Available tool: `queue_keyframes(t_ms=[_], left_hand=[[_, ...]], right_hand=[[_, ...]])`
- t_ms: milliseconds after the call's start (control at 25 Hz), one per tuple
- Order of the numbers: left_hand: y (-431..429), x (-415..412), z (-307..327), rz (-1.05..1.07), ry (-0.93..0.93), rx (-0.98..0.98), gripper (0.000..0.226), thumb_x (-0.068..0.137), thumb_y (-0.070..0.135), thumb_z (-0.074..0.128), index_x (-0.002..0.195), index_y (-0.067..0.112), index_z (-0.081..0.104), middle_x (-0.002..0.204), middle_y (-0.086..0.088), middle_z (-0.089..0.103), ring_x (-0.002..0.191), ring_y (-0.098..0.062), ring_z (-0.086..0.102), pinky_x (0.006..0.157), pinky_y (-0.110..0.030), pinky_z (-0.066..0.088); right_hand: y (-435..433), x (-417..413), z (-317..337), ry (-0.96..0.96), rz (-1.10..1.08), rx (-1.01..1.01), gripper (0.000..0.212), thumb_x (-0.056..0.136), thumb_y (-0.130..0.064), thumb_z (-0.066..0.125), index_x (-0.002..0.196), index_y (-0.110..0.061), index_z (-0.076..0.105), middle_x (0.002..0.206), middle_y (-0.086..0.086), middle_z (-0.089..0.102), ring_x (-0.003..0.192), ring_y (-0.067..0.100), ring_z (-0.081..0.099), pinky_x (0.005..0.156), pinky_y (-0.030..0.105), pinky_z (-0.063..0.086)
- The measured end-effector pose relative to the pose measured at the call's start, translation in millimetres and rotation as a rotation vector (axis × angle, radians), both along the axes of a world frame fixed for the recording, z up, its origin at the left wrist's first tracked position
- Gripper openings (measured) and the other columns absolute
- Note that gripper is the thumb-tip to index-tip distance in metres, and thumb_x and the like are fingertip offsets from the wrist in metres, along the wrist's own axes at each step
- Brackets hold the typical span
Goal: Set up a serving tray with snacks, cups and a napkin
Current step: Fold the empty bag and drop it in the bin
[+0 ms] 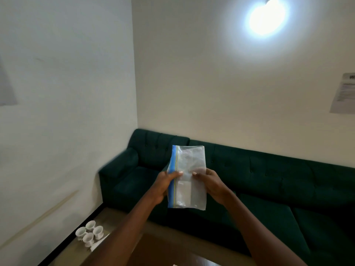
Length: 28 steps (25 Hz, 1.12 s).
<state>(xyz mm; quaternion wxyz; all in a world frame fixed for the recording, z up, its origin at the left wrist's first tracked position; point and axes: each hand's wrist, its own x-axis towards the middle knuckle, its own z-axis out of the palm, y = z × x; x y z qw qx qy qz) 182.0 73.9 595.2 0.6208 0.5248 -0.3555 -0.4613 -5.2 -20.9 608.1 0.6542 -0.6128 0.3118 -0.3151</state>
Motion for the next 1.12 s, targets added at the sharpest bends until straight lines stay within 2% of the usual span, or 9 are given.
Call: queue_keyframes(t_ms=[240, 360, 560, 680, 800, 880, 960, 1040, 1120], left_hand=[[-2.4, 2.3, 7.7, -0.088, 0.009, -0.027, 0.036, 0.086, -0.002, 0.072, 0.121, -0.006, 0.069, 0.115, -0.024, 0.075, 0.099, -0.033, 0.074, 0.085, -0.042, 0.064], [-5.9, 2.2, 12.6, -0.111, 0.004, -0.057, 0.037, 0.084, -0.008, 0.071, 0.12, -0.01, 0.067, 0.105, -0.016, 0.077, 0.091, -0.027, 0.075, 0.075, -0.035, 0.064], [-1.0, 5.3, 12.5, -0.216, 0.24, -0.094, 0.021, 0.086, 0.018, 0.063, 0.095, 0.009, 0.079, 0.093, -0.009, 0.074, 0.078, -0.019, 0.074, 0.068, -0.034, 0.06], [-0.5, 13.0, 21.6, -0.35, 0.386, -0.008, 0.051, 0.091, 0.046, 0.051, 0.103, 0.003, 0.075, 0.099, -0.015, 0.071, 0.088, -0.029, 0.072, 0.078, -0.041, 0.057], [-3.3, 3.6, 34.1, -0.283, 0.013, 0.101, 0.06, 0.087, 0.065, 0.064, 0.1, 0.008, 0.077, 0.095, -0.011, 0.073, 0.082, -0.02, 0.075, 0.071, -0.031, 0.06], [-5.0, 0.0, 35.9, -0.235, -0.183, 0.116, 0.039, 0.087, 0.048, 0.073, 0.097, 0.01, 0.074, 0.098, -0.008, 0.07, 0.076, -0.009, 0.074, 0.07, -0.025, 0.061], [-0.9, 0.3, 36.8, -0.422, -0.309, 0.187, 0.026, 0.095, 0.025, 0.07, 0.112, 0.005, 0.071, 0.111, -0.007, 0.071, 0.095, -0.013, 0.074, 0.088, -0.028, 0.06], [3.7, -0.2, 35.7, -0.616, -0.521, 0.234, 0.043, 0.087, 0.025, 0.08, 0.124, 0.005, 0.07, 0.12, -0.006, 0.075, 0.109, -0.022, 0.073, 0.095, -0.033, 0.058], [4.6, -8.1, 29.0, -0.536, -0.489, 0.137, 0.047, 0.08, 0.027, 0.086, 0.121, 0.008, 0.072, 0.118, -0.007, 0.077, 0.111, -0.025, 0.074, 0.09, -0.032, 0.06]], right_hand=[[-0.2, -16.5, 7.4, -0.07, -0.043, 0.02, 0.031, 0.089, 0.01, 0.062, 0.116, -0.004, 0.071, 0.109, 0.018, 0.077, 0.094, 0.032, 0.075, 0.077, 0.042, 0.063], [1.6, -25.7, 9.8, -0.131, -0.091, 0.038, 0.032, 0.089, 0.019, 0.053, 0.093, -0.002, 0.077, 0.099, 0.018, 0.077, 0.083, 0.028, 0.077, 0.068, 0.038, 0.064], [3.3, -27.6, 6.3, -0.233, -0.047, -0.047, 0.052, 0.085, 0.028, 0.036, 0.06, -0.004, 0.068, 0.104, 0.021, 0.076, 0.093, 0.033, 0.075, 0.066, 0.037, 0.062], [-3.0, -32.8, 8.7, -0.171, -0.05, -0.192, 0.051, 0.068, 0.031, 0.029, 0.058, -0.002, 0.066, 0.11, 0.023, 0.075, 0.109, 0.038, 0.07, 0.079, 0.04, 0.061], [-7.6, -36.3, 16.9, -0.075, 0.057, -0.295, 0.05, 0.07, 0.03, 0.032, 0.06, -0.003, 0.068, 0.111, 0.02, 0.075, 0.107, 0.032, 0.072, 0.085, 0.038, 0.059], [-10.4, -37.0, 24.2, 0.013, 0.156, -0.341, 0.05, 0.074, 0.029, 0.035, 0.064, -0.004, 0.071, 0.11, 0.018, 0.076, 0.1, 0.029, 0.073, 0.085, 0.039, 0.059], [-10.6, -37.8, 31.8, 0.074, 0.226, -0.343, 0.039, 0.087, 0.023, 0.043, 0.083, 0.002, 0.076, 0.114, 0.017, 0.076, 0.102, 0.031, 0.074, 0.084, 0.039, 0.061], [-10.2, -39.0, 33.8, 0.047, 0.194, -0.259, 0.028, 0.096, 0.008, 0.055, 0.109, -0.004, 0.077, 0.122, 0.016, 0.073, 0.104, 0.028, 0.074, 0.085, 0.039, 0.062], [-8.4, -40.7, 26.7, -0.06, 0.08, -0.069, 0.026, 0.101, -0.019, 0.063, 0.124, -0.014, 0.073, 0.131, 0.021, 0.068, 0.105, 0.031, 0.071, 0.092, 0.045, 0.059]])
